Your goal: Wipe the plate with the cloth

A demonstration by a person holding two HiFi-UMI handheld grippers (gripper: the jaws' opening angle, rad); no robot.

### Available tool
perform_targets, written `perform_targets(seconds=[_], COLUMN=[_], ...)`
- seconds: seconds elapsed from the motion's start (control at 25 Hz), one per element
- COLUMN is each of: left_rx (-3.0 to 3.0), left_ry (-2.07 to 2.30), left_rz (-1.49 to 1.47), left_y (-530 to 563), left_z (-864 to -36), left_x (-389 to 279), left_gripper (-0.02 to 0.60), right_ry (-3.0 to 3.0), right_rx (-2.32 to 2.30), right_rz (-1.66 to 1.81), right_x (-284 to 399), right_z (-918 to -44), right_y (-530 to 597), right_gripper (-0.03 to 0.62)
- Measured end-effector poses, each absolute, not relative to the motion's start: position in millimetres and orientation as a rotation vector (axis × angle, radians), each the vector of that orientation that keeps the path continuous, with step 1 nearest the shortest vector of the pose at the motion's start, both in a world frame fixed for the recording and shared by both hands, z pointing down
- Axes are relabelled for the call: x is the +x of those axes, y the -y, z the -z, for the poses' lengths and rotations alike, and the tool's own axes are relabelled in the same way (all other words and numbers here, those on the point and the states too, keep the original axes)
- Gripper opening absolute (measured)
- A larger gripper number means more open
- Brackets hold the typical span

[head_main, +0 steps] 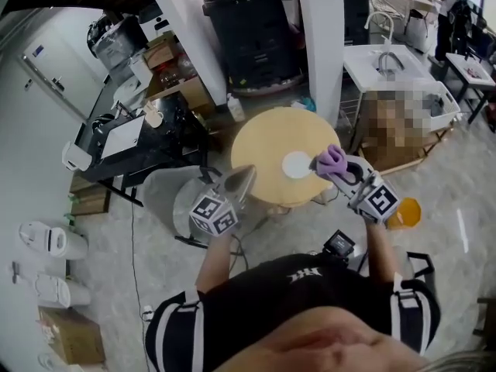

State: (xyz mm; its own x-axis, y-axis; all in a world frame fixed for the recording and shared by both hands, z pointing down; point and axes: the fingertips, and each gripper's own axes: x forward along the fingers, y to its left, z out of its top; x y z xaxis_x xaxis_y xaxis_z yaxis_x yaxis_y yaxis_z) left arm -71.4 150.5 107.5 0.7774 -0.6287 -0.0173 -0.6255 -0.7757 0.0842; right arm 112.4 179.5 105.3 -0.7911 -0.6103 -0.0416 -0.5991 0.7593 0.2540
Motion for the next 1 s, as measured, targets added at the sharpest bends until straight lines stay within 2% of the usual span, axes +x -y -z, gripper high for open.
perform_targets(seconds=[0.12,0.28,0.6,1.0], left_rx=[2.909,2.887,2.797,2.842], left_ry=[0.988,0.959,0.844,0.714], left_rz=[0.135,0.151,0.175,0.023], left_y=[-174.1,-222.2,-311.8,-367.3], left_z=[-94.2,-96.3,-150.9,-157.6], left_x=[-85.4,-128.8,-181.3,-163.1], left_gripper=[0.006,0.006,0.006,0.006], right_ry=[2.898,2.968,3.014,2.953], right_rx=[1.05,1.081,0.994,0.988], right_rz=[0.439,0.348,0.009,0.045], right_x=[101.0,53.5,-37.7,-14.9], right_z=[-82.7,-70.0,-135.8,-119.3], right_y=[-204.7,-249.5,-333.2,-376.1], right_gripper=[0.094,0.094,0.094,0.088])
